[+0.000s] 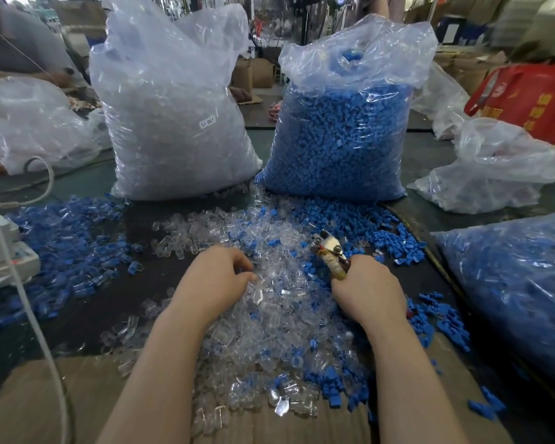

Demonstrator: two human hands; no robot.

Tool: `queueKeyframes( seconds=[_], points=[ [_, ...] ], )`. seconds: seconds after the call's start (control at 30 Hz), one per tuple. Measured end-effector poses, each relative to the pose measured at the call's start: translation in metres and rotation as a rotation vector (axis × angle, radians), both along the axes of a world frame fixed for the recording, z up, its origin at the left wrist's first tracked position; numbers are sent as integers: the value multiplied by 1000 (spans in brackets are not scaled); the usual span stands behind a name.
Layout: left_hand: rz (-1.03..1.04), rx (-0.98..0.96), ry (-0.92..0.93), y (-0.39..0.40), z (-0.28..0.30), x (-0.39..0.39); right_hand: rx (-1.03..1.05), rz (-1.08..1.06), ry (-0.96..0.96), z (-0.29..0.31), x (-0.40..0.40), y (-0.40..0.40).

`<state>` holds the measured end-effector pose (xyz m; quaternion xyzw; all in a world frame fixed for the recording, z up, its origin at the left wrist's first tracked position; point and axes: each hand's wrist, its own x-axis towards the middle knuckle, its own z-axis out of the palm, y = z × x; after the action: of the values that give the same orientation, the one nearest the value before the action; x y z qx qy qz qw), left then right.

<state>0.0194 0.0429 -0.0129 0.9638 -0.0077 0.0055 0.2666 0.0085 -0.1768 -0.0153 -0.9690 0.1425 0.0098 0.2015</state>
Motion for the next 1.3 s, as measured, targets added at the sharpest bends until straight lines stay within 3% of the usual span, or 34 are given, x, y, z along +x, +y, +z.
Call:
queueKeyframes(
  seconds=[0.43,0.67,0.83,1.1,1.3],
  points=[
    [65,33,-3,-2,2,-4,19,96,49,-1,2,-5],
    [141,-83,-20,-1,7,-7,-34,71,-17,-1,1,-3],
    [148,-272,-60,-3,9,-7,-26,92,-18,-1,2,0],
    [135,-714,67,-9,16,-7,-10,60,-114,1,-1,3],
    [84,-844,81,-26,20,-11,109,53,-177,7,1,4]
  ],
)
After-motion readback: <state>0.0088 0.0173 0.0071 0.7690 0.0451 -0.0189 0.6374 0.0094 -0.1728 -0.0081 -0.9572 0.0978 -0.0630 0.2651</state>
